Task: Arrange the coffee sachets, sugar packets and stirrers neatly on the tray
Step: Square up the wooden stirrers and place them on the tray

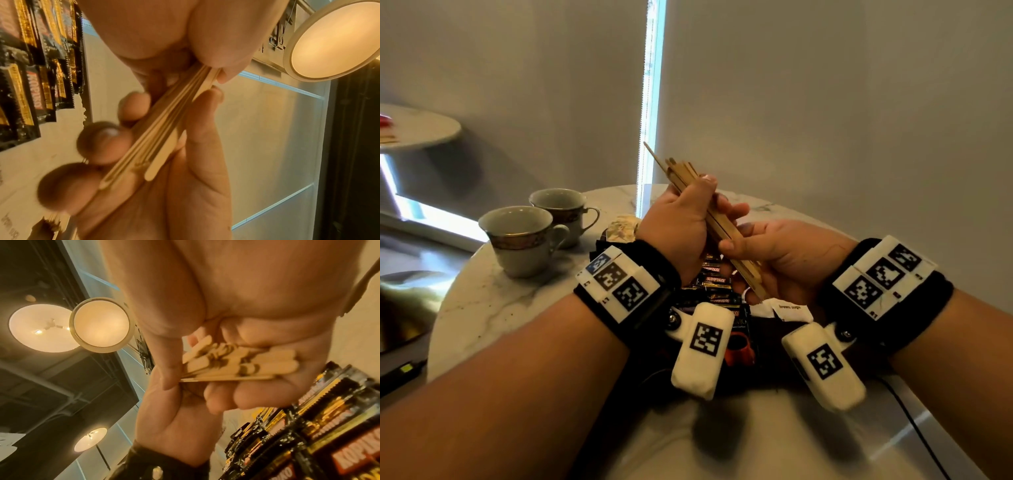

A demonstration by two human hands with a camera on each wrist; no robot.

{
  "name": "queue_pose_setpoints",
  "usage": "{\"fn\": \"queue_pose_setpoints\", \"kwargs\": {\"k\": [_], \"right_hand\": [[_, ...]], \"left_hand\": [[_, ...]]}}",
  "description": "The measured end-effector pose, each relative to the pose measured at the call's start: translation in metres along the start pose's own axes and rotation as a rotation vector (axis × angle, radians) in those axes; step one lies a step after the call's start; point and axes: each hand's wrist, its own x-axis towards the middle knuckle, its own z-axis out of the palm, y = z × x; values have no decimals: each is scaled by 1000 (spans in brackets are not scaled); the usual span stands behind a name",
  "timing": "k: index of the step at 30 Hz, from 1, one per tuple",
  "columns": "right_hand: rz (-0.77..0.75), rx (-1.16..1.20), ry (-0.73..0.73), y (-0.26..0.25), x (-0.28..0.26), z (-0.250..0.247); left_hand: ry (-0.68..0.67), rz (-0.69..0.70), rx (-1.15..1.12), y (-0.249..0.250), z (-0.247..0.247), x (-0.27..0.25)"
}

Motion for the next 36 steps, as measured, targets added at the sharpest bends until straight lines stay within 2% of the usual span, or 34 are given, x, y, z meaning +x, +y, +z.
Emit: {"fn": "queue_pose_setpoints", "kwargs": {"k": [4,11,14,19,22,24,28,30,33,34,36], "right_hand": [[-23,7,-14,5,-5,4],[-16,96,-91,7,-5,3],[-32,239,-87,15,-5,0],[-11,523,90,22,-6,-10],[-53,706,199,23,-8,-15],[-129,811,146,26,-7,-10],[-303,990,-129,31,-7,6],[-313,971,-96,31,-6,3],[-222,899,77,29,-5,-3],[-222,915,64,30,-4,-3],[-287,1012,-58,29,-5,6]], "left_hand": [[-7,8,-48,-4,2,1],[-169,-43,-118,-1,2,-7],[-119,-20,-72,2,5,-7],[16,79,-177,8,2,-2],[41,115,-195,7,2,0],[39,136,-205,2,6,0],[33,151,-170,-12,19,-8],[23,166,-159,-14,20,-9],[17,188,-166,-11,17,-7],[23,185,-167,-12,17,-7],[34,164,-150,-17,20,-10]]}}
